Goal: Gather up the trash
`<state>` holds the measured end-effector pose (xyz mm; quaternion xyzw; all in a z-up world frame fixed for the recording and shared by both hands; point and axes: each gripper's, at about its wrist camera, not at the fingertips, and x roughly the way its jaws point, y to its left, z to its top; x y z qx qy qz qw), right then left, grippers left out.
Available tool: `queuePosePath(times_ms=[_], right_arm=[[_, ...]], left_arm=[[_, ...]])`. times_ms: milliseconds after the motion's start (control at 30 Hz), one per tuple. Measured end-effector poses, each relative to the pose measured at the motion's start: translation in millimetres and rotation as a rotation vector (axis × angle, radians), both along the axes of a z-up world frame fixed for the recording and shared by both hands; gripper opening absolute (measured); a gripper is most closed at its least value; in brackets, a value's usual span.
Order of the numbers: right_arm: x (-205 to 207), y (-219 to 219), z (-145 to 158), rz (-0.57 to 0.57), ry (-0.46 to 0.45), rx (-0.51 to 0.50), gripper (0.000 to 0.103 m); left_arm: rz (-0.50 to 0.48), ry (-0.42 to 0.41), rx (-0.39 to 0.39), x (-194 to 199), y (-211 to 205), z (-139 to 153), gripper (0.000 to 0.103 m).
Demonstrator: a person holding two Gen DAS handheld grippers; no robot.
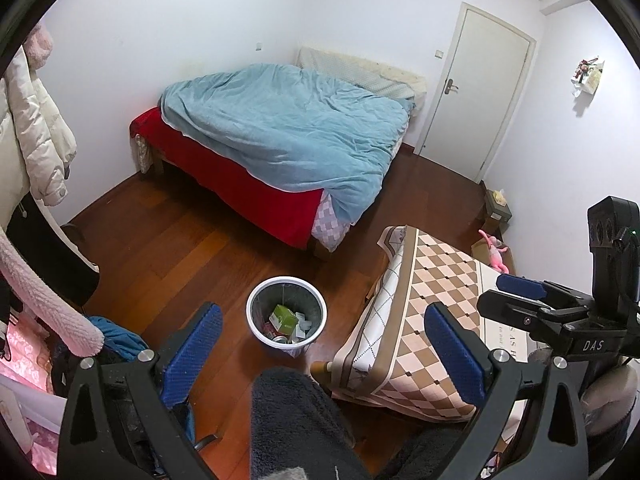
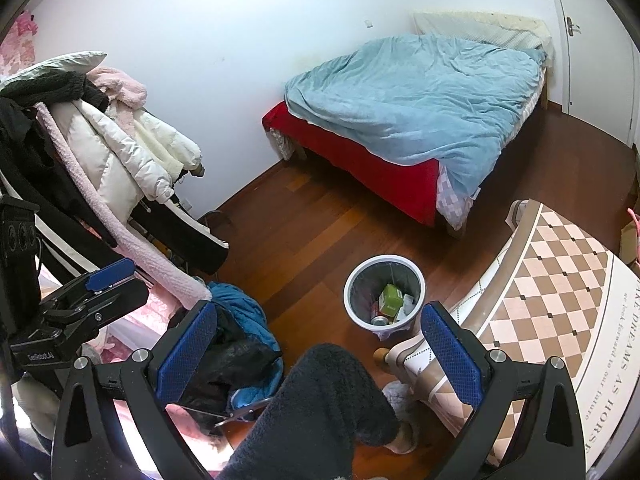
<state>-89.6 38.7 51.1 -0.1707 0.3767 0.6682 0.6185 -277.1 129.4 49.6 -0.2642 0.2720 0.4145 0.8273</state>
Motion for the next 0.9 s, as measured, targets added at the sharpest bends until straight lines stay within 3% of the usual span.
queuePosePath(times_ms=[900], right_arm=[[-5.0,-5.6,8.5,0.028,0.005,0.001,0.103]], left_arm=[[-0.019,-0.012,-0.012,-5.3,1.9,7.2,0.103]])
